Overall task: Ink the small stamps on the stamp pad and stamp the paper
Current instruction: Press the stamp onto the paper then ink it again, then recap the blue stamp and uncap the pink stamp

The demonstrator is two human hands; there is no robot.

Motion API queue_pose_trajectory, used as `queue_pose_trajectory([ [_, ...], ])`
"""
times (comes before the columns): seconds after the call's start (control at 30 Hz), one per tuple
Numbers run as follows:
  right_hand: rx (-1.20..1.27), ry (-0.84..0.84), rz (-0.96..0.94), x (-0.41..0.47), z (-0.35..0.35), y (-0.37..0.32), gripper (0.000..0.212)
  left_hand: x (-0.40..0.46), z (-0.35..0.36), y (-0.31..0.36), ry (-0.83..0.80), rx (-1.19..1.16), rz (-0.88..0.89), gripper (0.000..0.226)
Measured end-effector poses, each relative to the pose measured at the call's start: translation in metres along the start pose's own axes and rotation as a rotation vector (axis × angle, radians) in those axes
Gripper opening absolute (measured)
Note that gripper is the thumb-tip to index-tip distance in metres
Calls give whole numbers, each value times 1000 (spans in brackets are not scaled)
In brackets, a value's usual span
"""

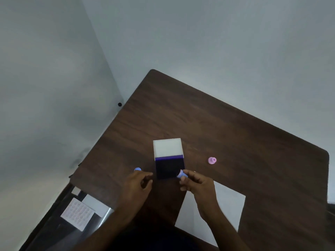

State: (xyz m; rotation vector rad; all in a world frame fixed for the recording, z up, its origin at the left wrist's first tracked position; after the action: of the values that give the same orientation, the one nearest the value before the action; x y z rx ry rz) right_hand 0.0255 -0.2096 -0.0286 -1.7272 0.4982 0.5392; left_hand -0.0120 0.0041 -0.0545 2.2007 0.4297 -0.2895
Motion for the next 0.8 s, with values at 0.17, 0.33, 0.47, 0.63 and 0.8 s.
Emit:
queue_pose_trajectory([
  [0.17,-35,-112,3,2,27,-8,21,10,-15,-33,176,9,-99,30],
  [0.33,-64,-131,39,6,36,-7,18,18,-16,-48,153,47,-100,52],
  [0.47,-66,-125,31,4,37,-4,20,22,-12,-52,131,62,-96,49],
  [0.63,-72,-91,29,2,37,-1,22,28,-12,-56,124,132,45,39],
  [0.8,-67,-105,26,2,33,0,26,31,-17,-48,117,-75,-89,32],
])
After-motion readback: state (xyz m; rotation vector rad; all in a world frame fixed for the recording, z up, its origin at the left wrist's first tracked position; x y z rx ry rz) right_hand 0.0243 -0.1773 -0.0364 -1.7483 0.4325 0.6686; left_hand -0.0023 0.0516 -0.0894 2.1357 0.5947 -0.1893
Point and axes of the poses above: each hand's wrist, its own x-axis towards the middle knuckle, its own z-axis out of the palm, y = z × x, the point moved 1 cm from there along x, towards the middle knuckle, and after that the axes turned 7 degrees about -x, right-handed, at the moved point
